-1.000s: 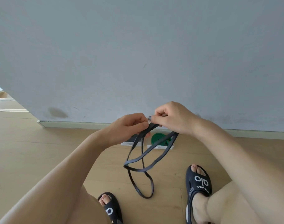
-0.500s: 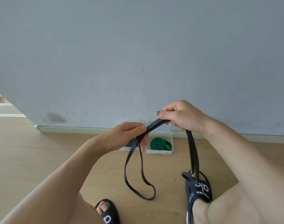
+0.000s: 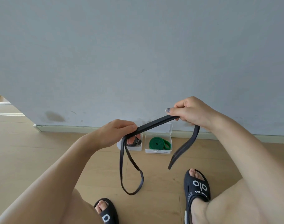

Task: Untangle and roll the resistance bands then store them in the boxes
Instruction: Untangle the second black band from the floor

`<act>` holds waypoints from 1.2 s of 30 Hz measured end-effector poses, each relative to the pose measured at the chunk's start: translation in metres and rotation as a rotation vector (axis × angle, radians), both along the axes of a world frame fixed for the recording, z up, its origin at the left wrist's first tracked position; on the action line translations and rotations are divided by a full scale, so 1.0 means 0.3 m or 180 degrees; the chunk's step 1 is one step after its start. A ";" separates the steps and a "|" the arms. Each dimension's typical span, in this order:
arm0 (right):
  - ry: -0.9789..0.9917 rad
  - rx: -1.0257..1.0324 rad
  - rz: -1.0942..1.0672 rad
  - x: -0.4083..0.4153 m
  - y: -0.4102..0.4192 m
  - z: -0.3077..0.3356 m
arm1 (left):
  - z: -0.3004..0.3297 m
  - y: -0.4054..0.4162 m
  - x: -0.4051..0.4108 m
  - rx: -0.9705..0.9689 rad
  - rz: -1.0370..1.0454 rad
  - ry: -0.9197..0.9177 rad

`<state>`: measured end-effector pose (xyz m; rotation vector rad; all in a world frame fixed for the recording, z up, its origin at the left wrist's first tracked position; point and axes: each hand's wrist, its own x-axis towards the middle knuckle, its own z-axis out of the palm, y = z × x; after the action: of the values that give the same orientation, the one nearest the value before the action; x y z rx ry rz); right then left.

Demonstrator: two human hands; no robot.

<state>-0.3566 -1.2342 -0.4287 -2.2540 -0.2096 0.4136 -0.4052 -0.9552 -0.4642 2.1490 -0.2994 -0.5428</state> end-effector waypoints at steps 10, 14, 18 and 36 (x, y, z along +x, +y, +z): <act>0.0739 0.0078 0.0760 -0.058 0.126 -0.070 | 0.039 -0.075 -0.025 -0.0309 0.0102 -0.0321; 0.0616 0.0531 0.0887 -0.087 0.202 -0.079 | 0.039 -0.097 -0.021 -0.0390 0.0068 -0.0376; 0.0153 0.0193 0.0765 -0.074 0.178 -0.056 | 0.025 -0.070 -0.012 -0.0101 0.0072 -0.0196; 0.0763 -0.0401 0.0595 -0.017 0.048 -0.051 | 0.000 0.047 -0.026 -0.0137 0.0115 -0.0108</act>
<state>-0.3617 -1.2197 -0.4439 -2.2904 -0.2766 0.8110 -0.4129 -0.9411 -0.4643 2.1196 -0.2879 -0.4756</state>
